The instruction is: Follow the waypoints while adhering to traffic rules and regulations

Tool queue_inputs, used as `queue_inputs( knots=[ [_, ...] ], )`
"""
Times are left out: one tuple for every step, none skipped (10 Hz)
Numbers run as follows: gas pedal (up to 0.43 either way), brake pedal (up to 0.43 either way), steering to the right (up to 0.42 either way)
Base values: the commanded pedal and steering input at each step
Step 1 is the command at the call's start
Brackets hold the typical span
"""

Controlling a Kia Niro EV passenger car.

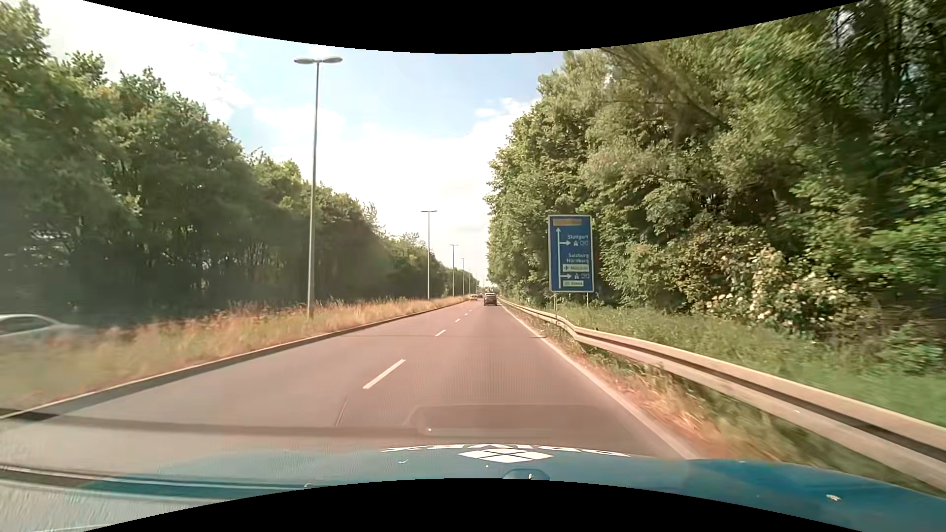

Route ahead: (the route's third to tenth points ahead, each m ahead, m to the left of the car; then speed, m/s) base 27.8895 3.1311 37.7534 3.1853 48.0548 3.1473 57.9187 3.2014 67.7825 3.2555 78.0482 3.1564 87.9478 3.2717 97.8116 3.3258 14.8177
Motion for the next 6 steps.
queue_inputs(
  knots=[
    [0.228,0.0,-0.003],
    [0.228,0.0,-0.003],
    [0.228,0.0,-0.003],
    [0.228,0.0,-0.003],
    [0.228,0.0,-0.003],
    [0.228,0.0,-0.002]
  ],
)
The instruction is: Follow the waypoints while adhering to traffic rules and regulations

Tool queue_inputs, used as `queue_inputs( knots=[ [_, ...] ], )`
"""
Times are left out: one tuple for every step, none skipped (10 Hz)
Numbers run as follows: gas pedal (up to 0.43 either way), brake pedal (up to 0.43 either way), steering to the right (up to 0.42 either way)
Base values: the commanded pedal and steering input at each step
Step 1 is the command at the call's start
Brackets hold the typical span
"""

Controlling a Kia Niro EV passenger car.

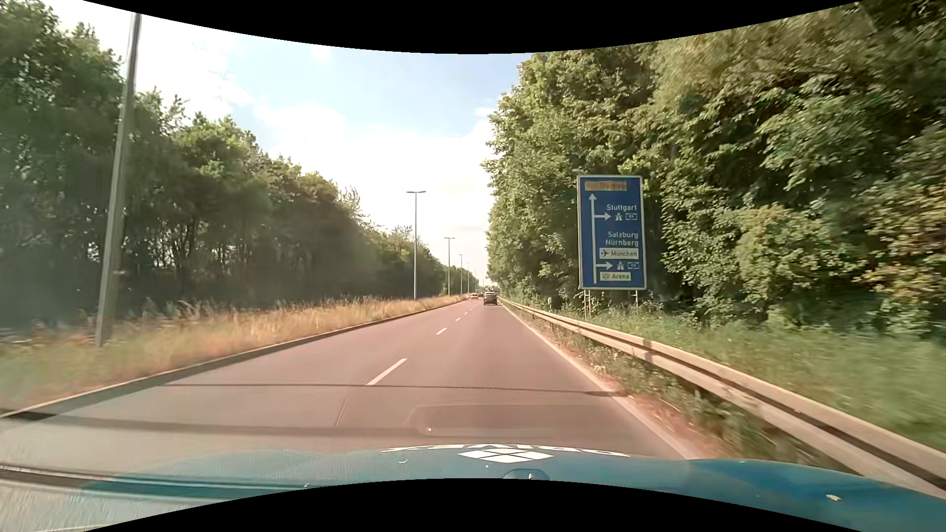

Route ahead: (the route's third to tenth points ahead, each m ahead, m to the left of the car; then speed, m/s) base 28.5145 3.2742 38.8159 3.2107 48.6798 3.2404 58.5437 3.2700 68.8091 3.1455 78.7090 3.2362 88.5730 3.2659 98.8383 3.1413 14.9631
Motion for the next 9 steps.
queue_inputs(
  knots=[
    [0.22,0.0,-0.002],
    [0.22,0.0,-0.002],
    [0.22,0.0,-0.002],
    [0.22,0.0,-0.002],
    [0.22,0.0,-0.002],
    [0.22,0.0,-0.002],
    [0.22,0.0,-0.002],
    [0.22,0.0,-0.002],
    [0.22,0.0,-0.002]
  ],
)
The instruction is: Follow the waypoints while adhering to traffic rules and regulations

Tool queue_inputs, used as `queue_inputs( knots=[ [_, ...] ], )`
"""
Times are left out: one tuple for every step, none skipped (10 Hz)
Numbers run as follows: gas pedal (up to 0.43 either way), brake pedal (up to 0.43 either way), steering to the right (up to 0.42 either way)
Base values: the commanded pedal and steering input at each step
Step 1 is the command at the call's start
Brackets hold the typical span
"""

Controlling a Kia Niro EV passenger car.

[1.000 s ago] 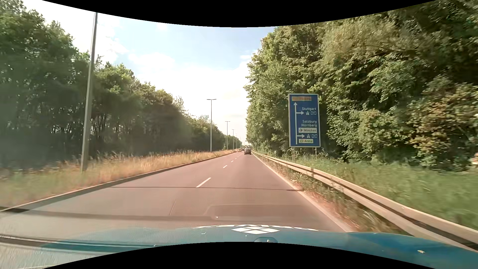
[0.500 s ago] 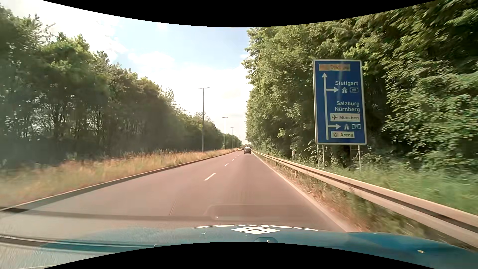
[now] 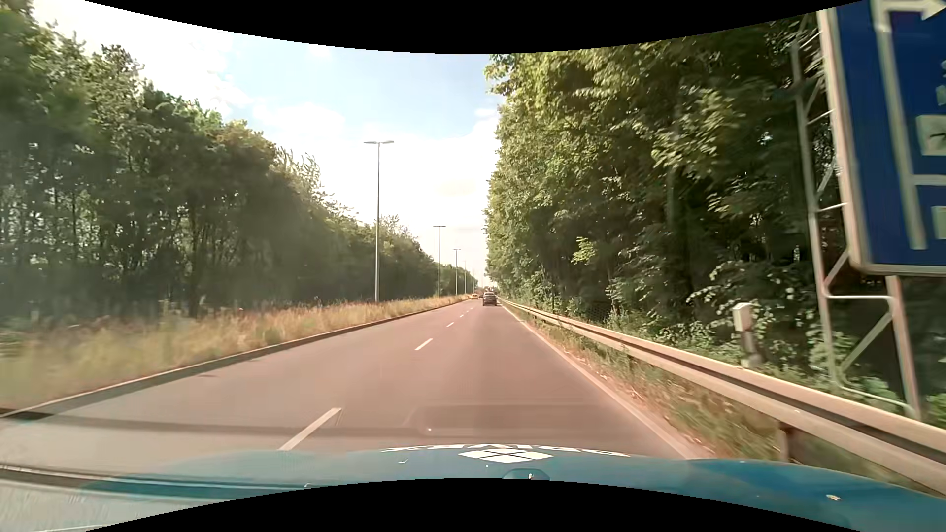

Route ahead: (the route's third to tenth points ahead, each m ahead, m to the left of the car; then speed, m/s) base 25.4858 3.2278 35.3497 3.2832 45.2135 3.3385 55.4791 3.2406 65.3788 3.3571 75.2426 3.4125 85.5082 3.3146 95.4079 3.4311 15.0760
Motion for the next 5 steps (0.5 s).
queue_inputs(
  knots=[
    [0.22,0.0,-0.002],
    [0.228,0.0,-0.002],
    [0.248,0.0,-0.001],
    [0.248,0.0,-0.002],
    [0.248,0.0,-0.002]
  ],
)
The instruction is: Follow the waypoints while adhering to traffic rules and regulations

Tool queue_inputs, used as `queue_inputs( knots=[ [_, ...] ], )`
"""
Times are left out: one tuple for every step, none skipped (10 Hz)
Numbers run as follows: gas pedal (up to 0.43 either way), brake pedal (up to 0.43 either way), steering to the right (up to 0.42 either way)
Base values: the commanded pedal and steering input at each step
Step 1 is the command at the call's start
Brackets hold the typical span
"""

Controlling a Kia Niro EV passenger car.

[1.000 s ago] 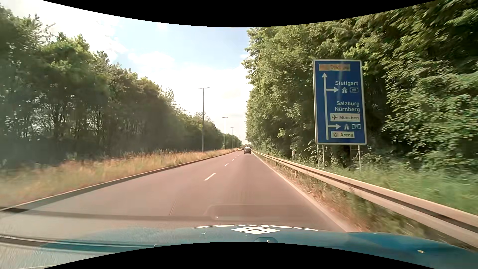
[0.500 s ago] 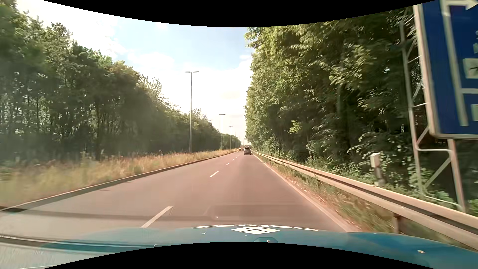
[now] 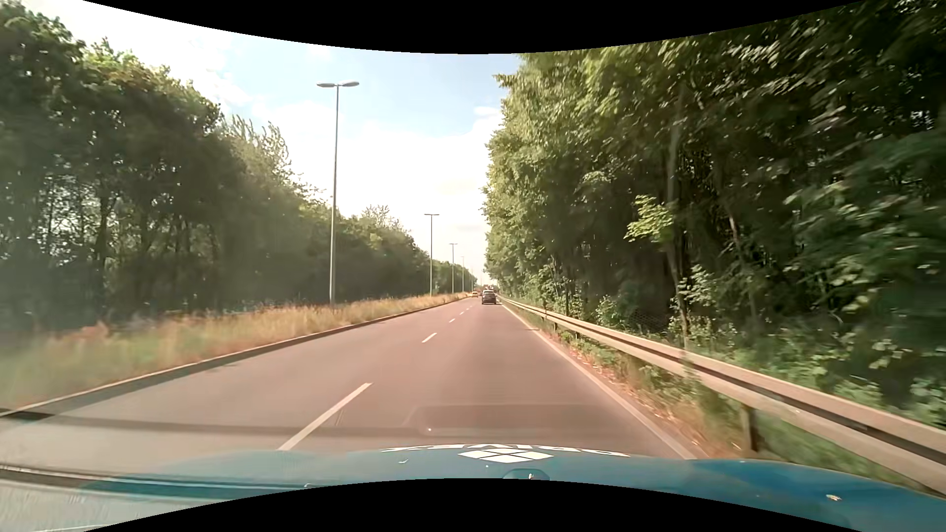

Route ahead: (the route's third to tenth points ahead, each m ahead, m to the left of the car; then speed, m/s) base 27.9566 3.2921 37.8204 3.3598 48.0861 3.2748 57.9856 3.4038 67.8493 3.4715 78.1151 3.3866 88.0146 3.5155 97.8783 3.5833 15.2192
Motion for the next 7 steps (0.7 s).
queue_inputs(
  knots=[
    [0.248,0.0,-0.002],
    [0.24,0.0,-0.002],
    [0.228,0.0,-0.002],
    [0.22,0.0,-0.002],
    [0.22,0.0,-0.003],
    [0.209,0.0,-0.003],
    [0.197,0.0,-0.003]
  ],
)
